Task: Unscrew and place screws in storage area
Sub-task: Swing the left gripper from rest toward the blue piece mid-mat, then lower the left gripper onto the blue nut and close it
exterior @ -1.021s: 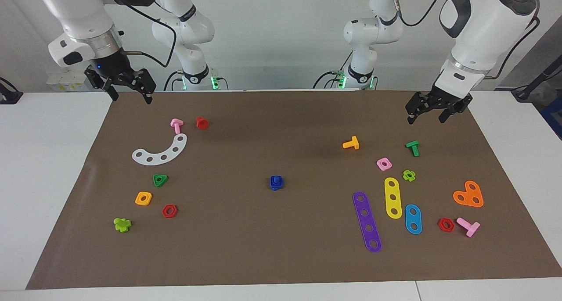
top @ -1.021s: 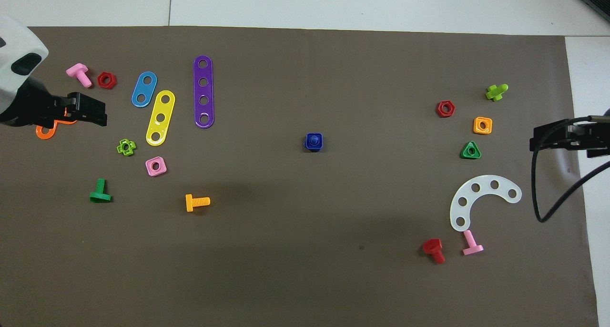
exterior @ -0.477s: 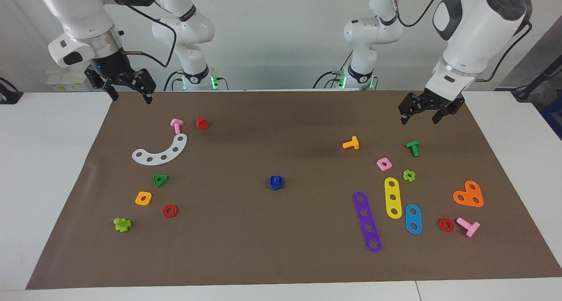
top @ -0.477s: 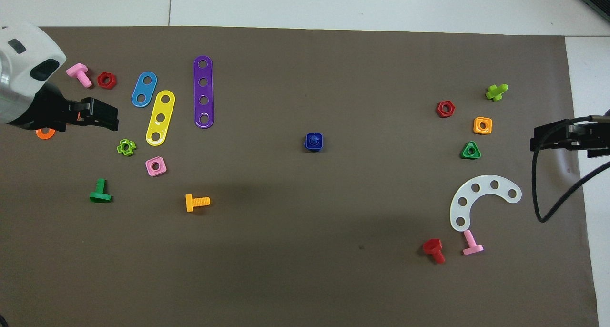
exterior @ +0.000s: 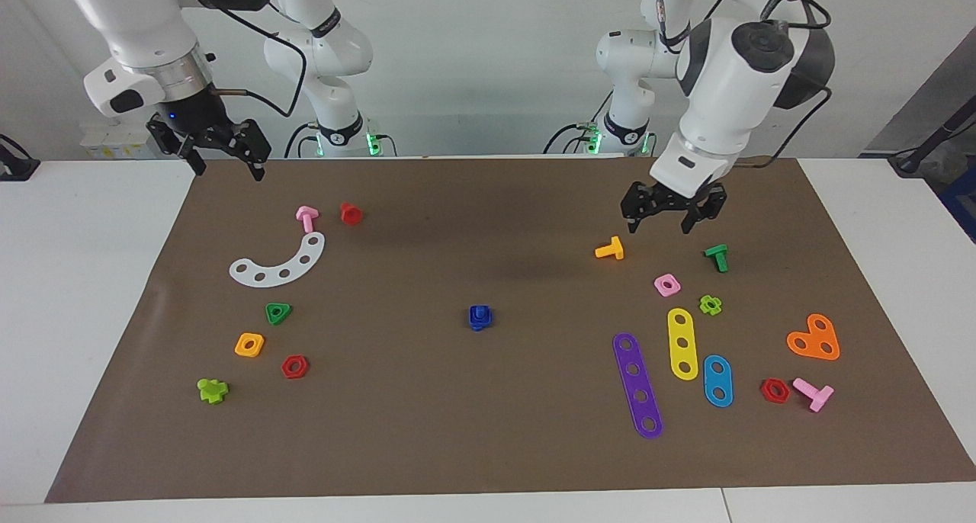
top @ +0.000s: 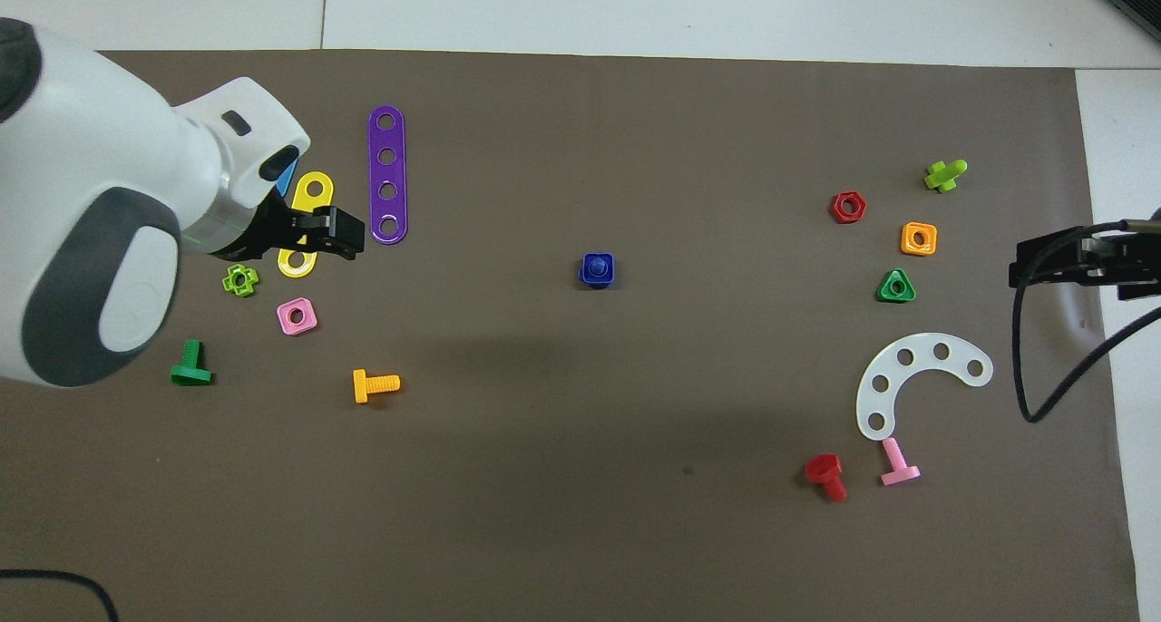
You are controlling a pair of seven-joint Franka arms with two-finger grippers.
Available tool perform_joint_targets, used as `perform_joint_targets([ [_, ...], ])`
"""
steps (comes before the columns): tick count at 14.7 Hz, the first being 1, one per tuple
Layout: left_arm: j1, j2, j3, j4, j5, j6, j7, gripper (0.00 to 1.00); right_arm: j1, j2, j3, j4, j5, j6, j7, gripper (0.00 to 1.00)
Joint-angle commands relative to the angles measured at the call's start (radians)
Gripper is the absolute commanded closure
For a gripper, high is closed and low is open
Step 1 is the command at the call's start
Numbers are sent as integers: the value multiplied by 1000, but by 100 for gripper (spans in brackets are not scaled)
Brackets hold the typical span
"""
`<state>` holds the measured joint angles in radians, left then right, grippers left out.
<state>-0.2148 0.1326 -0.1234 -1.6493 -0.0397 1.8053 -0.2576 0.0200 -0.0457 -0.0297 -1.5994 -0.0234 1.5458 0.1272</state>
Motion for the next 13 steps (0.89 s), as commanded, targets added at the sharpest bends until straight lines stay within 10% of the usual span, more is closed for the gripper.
perform_joint_targets([
  [1, -63, 42, 16, -4, -26, 95, -95, 1, -9, -11, 2, -14, 2, 14, -20, 0],
  [13, -288, 416, 27, 324, 44, 181, -339, 4, -8, -11, 4, -14, 2, 14, -18, 0],
])
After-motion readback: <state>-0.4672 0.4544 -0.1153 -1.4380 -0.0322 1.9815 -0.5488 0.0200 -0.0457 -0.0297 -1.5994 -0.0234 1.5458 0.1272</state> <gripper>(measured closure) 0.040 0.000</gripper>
